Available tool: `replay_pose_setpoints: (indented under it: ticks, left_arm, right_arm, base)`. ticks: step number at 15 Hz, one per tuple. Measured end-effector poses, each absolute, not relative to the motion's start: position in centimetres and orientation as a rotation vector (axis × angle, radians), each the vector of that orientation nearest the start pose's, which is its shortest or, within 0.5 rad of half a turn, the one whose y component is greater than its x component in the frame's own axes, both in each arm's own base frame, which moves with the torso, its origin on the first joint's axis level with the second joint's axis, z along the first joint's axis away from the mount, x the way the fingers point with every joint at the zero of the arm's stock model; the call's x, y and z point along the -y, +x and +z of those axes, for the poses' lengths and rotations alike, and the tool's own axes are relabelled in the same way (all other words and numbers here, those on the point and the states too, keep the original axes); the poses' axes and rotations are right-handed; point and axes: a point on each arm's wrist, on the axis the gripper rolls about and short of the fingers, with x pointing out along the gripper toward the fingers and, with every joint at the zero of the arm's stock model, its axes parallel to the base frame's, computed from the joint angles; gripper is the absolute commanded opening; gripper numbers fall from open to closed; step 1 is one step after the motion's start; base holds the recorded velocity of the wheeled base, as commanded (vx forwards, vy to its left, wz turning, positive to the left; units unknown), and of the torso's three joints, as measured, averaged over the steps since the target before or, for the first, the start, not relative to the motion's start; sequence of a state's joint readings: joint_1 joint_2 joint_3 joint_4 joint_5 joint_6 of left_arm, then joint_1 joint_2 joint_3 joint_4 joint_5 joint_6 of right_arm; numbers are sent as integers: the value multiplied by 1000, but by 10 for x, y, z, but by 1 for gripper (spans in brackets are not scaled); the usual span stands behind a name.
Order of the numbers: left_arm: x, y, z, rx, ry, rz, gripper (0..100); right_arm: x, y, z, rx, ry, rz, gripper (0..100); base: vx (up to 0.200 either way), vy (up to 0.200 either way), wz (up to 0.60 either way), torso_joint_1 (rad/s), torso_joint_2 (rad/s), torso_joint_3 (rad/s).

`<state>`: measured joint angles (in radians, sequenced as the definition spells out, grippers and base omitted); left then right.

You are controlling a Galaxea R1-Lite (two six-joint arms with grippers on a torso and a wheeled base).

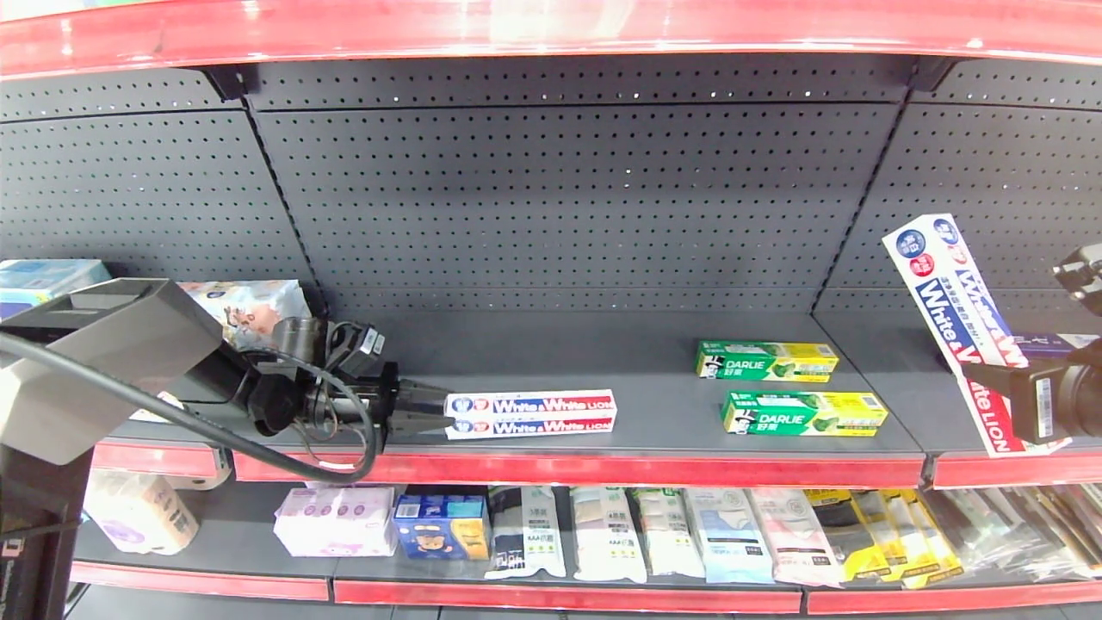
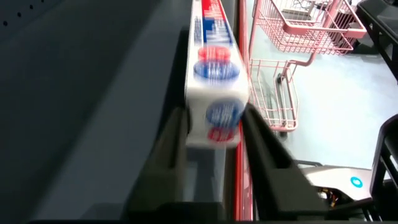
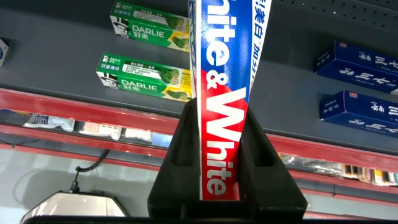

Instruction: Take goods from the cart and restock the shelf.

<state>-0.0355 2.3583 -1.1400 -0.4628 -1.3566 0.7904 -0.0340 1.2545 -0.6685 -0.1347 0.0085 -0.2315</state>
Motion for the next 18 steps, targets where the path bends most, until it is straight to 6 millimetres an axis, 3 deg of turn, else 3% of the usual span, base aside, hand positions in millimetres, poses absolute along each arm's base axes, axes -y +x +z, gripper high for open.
replay_pose_setpoints:
  ticks: [13,18]
  left_arm:
    - [34,410,24,-43,188,-1421,100]
    - [26,406,46,-84,127,-1391,100]
  right_arm:
    - [6,186,207,-451,-217,28,0]
    - [6,187,211,-437,-218,28,0]
  base:
    - [0,0,0,0,0,0]
    - [0,0,0,0,0,0]
